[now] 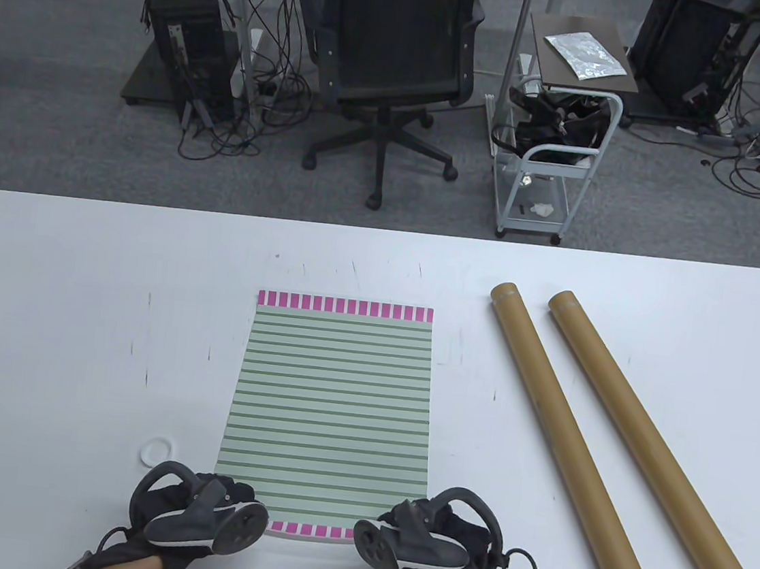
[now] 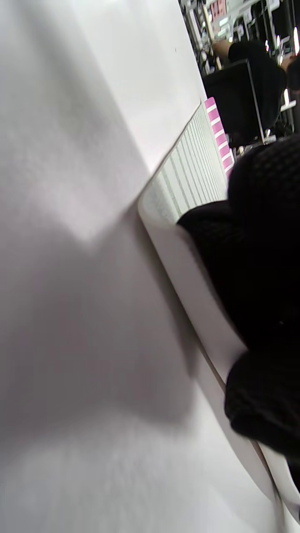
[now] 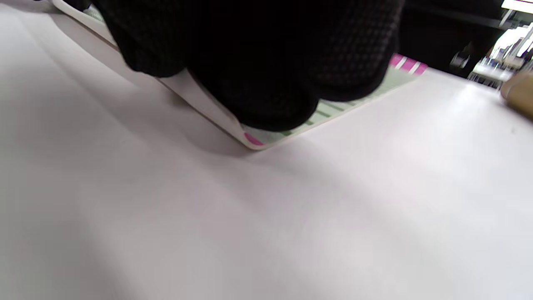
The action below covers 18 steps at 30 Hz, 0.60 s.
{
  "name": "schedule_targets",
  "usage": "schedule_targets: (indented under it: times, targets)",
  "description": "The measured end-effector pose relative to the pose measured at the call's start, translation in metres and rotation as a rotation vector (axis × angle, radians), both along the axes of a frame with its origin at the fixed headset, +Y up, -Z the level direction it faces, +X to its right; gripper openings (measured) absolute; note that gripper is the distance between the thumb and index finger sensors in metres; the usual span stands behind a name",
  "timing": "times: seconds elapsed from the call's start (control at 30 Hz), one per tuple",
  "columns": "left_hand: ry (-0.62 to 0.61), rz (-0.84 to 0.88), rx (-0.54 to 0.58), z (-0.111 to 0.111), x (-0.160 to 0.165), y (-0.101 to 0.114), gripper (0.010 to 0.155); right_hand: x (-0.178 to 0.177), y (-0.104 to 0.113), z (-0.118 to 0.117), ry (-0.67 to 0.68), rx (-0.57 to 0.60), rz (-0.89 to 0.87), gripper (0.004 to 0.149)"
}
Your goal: Roll up mouse pads and store in mailing tubes
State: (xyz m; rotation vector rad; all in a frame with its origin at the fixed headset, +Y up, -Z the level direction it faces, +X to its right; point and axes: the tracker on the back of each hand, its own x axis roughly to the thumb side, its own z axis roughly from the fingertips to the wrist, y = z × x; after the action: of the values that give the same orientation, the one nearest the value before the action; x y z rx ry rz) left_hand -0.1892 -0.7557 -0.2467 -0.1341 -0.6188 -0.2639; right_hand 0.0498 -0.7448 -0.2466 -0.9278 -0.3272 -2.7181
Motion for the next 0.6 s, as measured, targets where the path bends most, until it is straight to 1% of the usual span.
schedule_targets:
  times: [0.03, 0.07, 0.1, 0.13, 0.17, 0.2, 0.27, 0.33, 0.43, 0.47, 0.53, 0.6]
  targets:
    - [-0.001, -0.007, 0.004, 0.001, 0.002, 0.0, 0.04, 0.001, -0.001, 0.001, -0.006, -0.017, 0.01, 0.04]
    - [0.004, -0.03, 0.022, 0.002, 0.003, 0.0, 0.04, 0.001, -0.003, 0.001, 0.0, 0.022, 0.011, 0.041]
    - [0.003, -0.036, 0.017, 0.002, 0.003, -0.001, 0.042, 0.001, -0.005, 0.001, 0.003, 0.023, 0.017, 0.044]
    - [0.015, -0.023, 0.01, 0.001, 0.003, -0.001, 0.046, 0.001, -0.006, 0.001, 0.005, 0.012, 0.014, 0.05]
    - [0.036, 0.007, 0.011, 0.001, 0.002, -0.003, 0.05, -0.001, -0.009, 0.001, -0.006, 0.008, -0.014, 0.052]
    - [0.044, 0.015, 0.008, 0.0, 0.002, -0.005, 0.056, -0.001, -0.01, 0.001, -0.012, 0.016, -0.02, 0.05]
    - [0.059, -0.013, 0.034, -0.001, 0.003, -0.007, 0.063, -0.002, -0.011, -0.001, -0.013, 0.036, -0.01, 0.047]
    - [0.068, -0.021, 0.043, -0.002, 0.004, -0.008, 0.066, 0.001, -0.011, -0.004, -0.05, 0.028, -0.048, 0.045]
    - [0.098, 0.011, 0.021, -0.005, 0.001, -0.008, 0.062, 0.007, -0.013, -0.01, -0.113, -0.016, -0.118, 0.045]
    - [0.113, 0.024, 0.002, -0.007, -0.001, -0.009, 0.061, 0.009, -0.014, -0.011, -0.145, -0.021, -0.137, 0.048]
    - [0.136, 0.028, 0.0, -0.01, 0.0, -0.011, 0.06, 0.01, -0.016, -0.012, -0.182, -0.019, -0.165, 0.062]
    - [0.149, 0.005, -0.001, -0.012, 0.002, -0.011, 0.06, 0.006, -0.018, -0.009, -0.163, 0.001, -0.147, 0.066]
